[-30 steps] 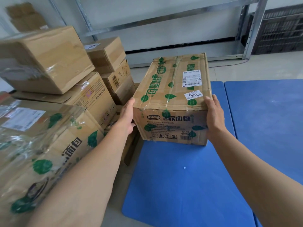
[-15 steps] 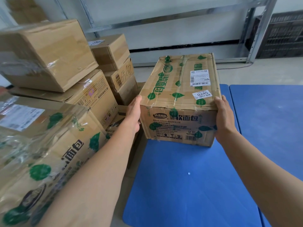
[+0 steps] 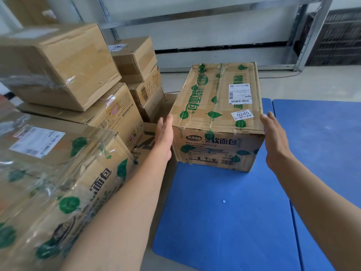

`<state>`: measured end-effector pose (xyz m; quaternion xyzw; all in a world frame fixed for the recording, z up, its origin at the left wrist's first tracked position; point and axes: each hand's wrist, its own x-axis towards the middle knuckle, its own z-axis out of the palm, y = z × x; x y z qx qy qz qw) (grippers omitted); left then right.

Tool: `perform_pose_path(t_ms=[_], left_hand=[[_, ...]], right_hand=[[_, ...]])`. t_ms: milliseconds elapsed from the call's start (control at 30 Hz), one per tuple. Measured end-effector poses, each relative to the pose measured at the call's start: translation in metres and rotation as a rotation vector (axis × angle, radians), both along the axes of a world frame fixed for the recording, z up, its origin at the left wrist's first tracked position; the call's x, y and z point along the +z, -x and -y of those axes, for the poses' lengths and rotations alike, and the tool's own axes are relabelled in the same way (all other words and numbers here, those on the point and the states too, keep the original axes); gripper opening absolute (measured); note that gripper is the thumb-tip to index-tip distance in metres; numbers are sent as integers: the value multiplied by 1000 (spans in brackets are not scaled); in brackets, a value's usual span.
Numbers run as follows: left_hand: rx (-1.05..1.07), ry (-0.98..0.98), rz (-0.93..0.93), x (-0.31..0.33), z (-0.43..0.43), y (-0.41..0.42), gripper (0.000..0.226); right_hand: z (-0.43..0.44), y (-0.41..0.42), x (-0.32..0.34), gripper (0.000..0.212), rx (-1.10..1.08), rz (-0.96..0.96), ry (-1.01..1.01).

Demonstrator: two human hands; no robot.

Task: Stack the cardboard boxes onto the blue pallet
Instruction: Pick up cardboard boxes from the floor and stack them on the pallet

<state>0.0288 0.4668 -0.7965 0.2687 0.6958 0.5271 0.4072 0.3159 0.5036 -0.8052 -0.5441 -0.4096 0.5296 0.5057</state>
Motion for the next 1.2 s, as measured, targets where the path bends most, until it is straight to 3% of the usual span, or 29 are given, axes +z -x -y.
perform_pose_path(t_ms=[233, 433, 700, 767, 900, 1200], left_hand=[[15, 93, 66, 77, 65, -20, 68], [4, 206, 141, 175, 140, -27, 67], [168, 284, 174, 281, 222, 7, 58], [231, 294, 158, 291, 236, 23, 55], [373, 347, 144, 289, 263, 66, 60], [646, 479, 95, 237, 304, 159, 63]], right_hand=[[52, 21, 92, 60, 113, 72, 54], [104, 70, 185, 60, 334, 112, 172], [134, 161, 285, 68, 611, 166, 312], [138, 184, 294, 75, 663, 186, 328], [139, 236, 290, 69, 772, 259, 356], [128, 324, 244, 70, 878, 464, 367]])
